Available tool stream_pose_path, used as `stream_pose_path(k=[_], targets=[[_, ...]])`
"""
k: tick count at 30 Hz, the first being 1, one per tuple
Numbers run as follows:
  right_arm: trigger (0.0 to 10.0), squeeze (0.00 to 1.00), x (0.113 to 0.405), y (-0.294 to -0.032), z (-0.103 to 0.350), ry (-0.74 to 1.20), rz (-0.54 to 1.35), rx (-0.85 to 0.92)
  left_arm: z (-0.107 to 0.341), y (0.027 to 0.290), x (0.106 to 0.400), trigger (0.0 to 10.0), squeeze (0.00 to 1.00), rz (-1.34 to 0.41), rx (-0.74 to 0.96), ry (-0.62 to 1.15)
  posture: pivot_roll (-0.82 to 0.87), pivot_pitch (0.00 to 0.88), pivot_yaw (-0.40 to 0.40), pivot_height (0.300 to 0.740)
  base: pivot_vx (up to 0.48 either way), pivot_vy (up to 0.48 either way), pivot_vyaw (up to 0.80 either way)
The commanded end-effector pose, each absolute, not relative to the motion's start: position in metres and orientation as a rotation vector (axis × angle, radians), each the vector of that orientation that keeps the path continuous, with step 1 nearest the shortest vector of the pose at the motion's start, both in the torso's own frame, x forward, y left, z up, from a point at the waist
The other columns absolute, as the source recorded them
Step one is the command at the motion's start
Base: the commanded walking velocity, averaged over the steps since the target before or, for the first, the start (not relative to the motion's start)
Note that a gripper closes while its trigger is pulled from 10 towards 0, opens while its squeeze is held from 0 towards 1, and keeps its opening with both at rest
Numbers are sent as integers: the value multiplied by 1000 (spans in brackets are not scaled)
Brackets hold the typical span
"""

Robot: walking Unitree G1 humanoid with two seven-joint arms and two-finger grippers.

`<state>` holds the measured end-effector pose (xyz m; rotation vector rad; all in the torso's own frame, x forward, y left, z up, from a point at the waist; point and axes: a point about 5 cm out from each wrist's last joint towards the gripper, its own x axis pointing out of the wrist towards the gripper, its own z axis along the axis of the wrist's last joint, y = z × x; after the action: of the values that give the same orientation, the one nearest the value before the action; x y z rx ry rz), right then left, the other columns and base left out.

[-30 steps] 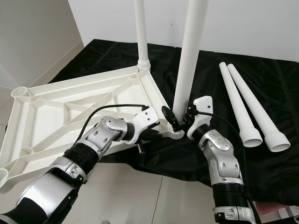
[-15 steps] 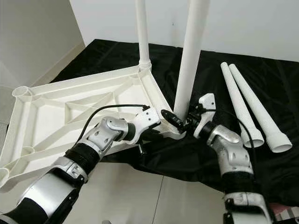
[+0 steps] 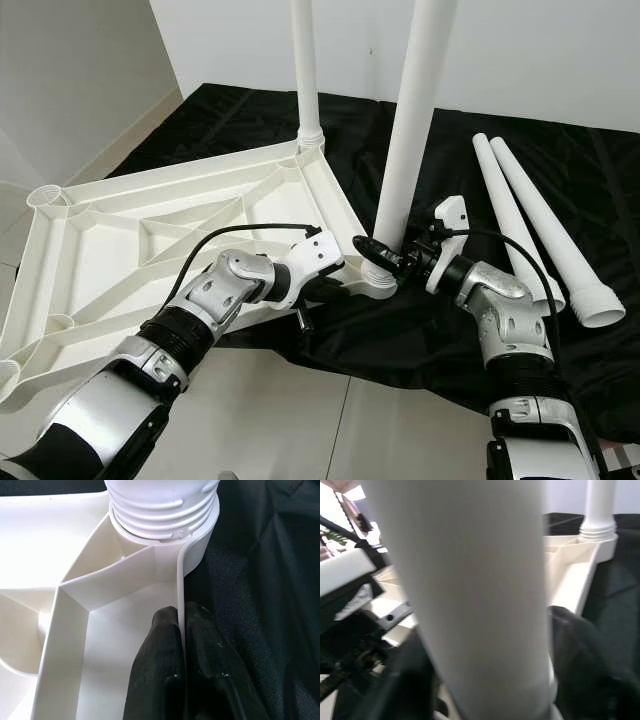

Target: Building children table

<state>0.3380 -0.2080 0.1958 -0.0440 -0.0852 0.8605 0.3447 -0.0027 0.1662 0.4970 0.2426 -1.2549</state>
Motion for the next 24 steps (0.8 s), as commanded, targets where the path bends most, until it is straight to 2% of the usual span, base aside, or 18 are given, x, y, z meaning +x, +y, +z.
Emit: stream_pose_path(k=[1, 17, 18, 20, 24], targets=[[0, 0, 338, -215, 195, -76, 839, -45, 158, 2, 345, 10000, 0, -1224, 511, 283, -155, 115, 110, 740, 0, 0, 0], [0, 0, 329, -204, 197, -143, 764, -29, 153, 1, 342, 10000, 0, -1231, 509, 289, -155, 103, 97, 740, 0, 0, 0], [10000, 0, 329, -200, 197, -159, 711, -27, 153, 1, 342, 10000, 0, -1231, 509, 291, -157, 103, 98, 740, 0, 0, 0], [10000, 0, 329, -200, 197, -159, 711, -27, 153, 1, 342, 10000, 0, -1231, 509, 291, -157, 103, 98, 740, 0, 0, 0], [10000, 0, 327, -192, 198, -178, 575, -20, 152, 2, 342, 10000, 0, -1232, 509, 294, -159, 107, 104, 740, 0, 0, 0]])
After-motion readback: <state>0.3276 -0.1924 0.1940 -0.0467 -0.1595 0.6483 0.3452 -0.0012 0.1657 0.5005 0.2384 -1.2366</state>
